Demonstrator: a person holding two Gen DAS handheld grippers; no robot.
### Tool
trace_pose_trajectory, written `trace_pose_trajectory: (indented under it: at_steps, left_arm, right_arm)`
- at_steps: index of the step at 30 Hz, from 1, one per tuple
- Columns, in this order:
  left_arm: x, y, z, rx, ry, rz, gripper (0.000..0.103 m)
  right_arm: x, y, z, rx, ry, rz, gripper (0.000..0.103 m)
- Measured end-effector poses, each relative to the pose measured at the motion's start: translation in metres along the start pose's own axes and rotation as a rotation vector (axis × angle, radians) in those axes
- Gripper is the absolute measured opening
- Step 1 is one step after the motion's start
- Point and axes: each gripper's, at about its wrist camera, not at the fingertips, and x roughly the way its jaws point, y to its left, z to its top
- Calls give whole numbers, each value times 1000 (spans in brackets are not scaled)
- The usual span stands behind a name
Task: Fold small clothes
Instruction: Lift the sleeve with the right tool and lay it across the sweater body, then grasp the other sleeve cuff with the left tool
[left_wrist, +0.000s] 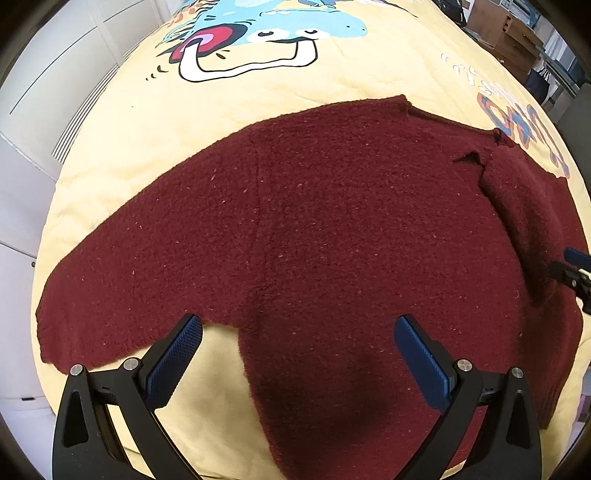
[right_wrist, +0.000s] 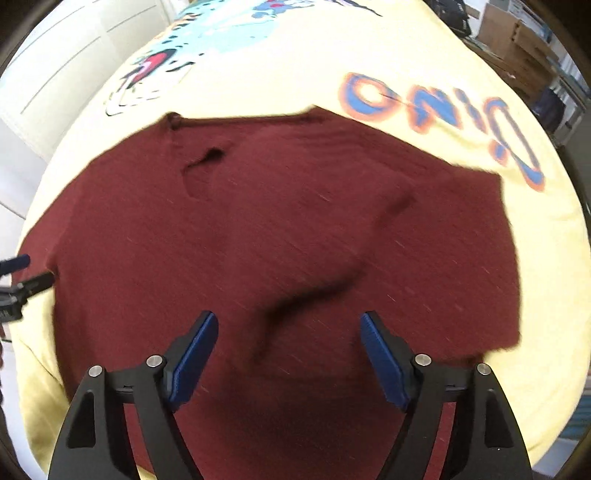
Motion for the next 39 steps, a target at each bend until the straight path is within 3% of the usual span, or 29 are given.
trace_pose_trajectory:
  at_steps: [7, 12, 20, 24, 28, 35, 39]
  left_arm:
    - [0, -29, -1, 70, 10, -24, 102]
    - [-2, -66, 9, 124, -6, -72, 102]
    - [-11, -163, 41, 312, -69, -144, 102]
    - [-2, -208, 57, 399, -61, -171, 102]
    - [21, -251, 67, 485, -20, -162, 102]
    - [57, -291, 82, 541, 41, -135, 102]
    - [84, -304, 88, 557, 84, -63, 102]
  right_arm:
    - [-12, -63, -43, 92, -24, -52, 94]
    - [-18, -104, -64, 182, -17, -80, 94]
    - [-23, -143, -73, 267, -29, -102, 94]
    - [-24, -157, -74, 282, -30, -110, 94]
    - [-18, -163, -73, 286, -19, -123, 94]
    - [-9, -170, -73, 305, -6, -104, 94]
    - [-3, -172, -72, 309, 5, -103, 94]
